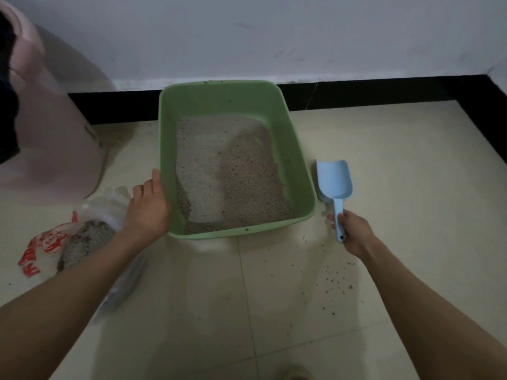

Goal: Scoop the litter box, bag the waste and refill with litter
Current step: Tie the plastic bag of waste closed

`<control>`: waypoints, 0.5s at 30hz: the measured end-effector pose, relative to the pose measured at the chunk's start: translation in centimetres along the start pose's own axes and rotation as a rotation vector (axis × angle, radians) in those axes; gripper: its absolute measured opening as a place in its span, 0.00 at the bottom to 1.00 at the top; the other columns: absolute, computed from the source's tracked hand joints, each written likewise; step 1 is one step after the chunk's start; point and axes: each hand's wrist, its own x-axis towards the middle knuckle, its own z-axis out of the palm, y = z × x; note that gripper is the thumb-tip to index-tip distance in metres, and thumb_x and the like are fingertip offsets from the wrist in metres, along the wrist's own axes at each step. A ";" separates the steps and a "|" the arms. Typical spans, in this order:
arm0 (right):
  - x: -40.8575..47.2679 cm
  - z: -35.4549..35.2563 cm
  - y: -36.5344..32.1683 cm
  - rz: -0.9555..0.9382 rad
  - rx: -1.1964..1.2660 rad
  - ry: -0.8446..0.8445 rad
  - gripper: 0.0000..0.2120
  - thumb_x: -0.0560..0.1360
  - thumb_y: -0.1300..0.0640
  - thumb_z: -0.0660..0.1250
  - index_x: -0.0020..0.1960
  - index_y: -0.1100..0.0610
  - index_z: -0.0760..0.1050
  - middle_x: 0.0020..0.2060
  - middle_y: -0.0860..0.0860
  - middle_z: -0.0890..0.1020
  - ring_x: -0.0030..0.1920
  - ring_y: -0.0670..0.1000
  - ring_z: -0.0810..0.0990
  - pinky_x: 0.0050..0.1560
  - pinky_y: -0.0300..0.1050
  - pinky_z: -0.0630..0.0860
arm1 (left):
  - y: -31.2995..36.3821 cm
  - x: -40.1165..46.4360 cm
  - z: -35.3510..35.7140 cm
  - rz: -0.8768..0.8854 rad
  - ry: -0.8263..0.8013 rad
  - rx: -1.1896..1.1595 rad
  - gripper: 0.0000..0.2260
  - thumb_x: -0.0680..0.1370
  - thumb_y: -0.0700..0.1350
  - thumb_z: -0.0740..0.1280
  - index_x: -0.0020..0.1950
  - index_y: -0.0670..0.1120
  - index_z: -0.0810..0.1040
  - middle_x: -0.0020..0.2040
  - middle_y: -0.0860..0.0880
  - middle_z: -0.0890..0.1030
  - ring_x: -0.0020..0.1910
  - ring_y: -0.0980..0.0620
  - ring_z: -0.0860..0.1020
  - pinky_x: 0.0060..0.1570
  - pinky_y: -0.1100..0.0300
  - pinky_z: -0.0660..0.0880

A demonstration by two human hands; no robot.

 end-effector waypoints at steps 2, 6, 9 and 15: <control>0.3 0.4 0.1 -0.033 -0.046 -0.017 0.19 0.80 0.67 0.52 0.70 0.63 0.67 0.54 0.59 0.77 0.49 0.57 0.75 0.47 0.47 0.67 | -0.3 0.1 0.2 0.002 -0.003 -0.006 0.29 0.77 0.37 0.55 0.74 0.32 0.43 0.70 0.33 0.59 0.63 0.33 0.62 0.64 0.44 0.60; 1.5 0.9 -0.8 -0.056 -0.053 0.071 0.16 0.79 0.66 0.58 0.66 0.63 0.72 0.53 0.60 0.79 0.42 0.54 0.76 0.38 0.45 0.71 | -1.0 0.4 0.7 0.001 0.012 -0.018 0.25 0.78 0.42 0.48 0.73 0.31 0.50 0.71 0.33 0.58 0.62 0.33 0.63 0.64 0.42 0.59; 1.4 0.9 -1.7 -0.113 -0.219 0.190 0.17 0.78 0.63 0.57 0.66 0.65 0.71 0.62 0.62 0.76 0.57 0.61 0.77 0.54 0.51 0.74 | -0.4 0.0 0.1 -0.023 0.014 -0.064 0.25 0.81 0.44 0.51 0.74 0.34 0.47 0.69 0.32 0.61 0.64 0.32 0.62 0.65 0.43 0.57; -3.2 3.3 -5.0 -0.511 -0.403 0.350 0.18 0.78 0.60 0.56 0.66 0.63 0.70 0.63 0.59 0.75 0.62 0.58 0.74 0.63 0.49 0.69 | -1.0 0.0 -1.6 0.011 0.000 -0.095 0.24 0.81 0.48 0.53 0.74 0.39 0.54 0.69 0.33 0.63 0.66 0.33 0.61 0.67 0.46 0.58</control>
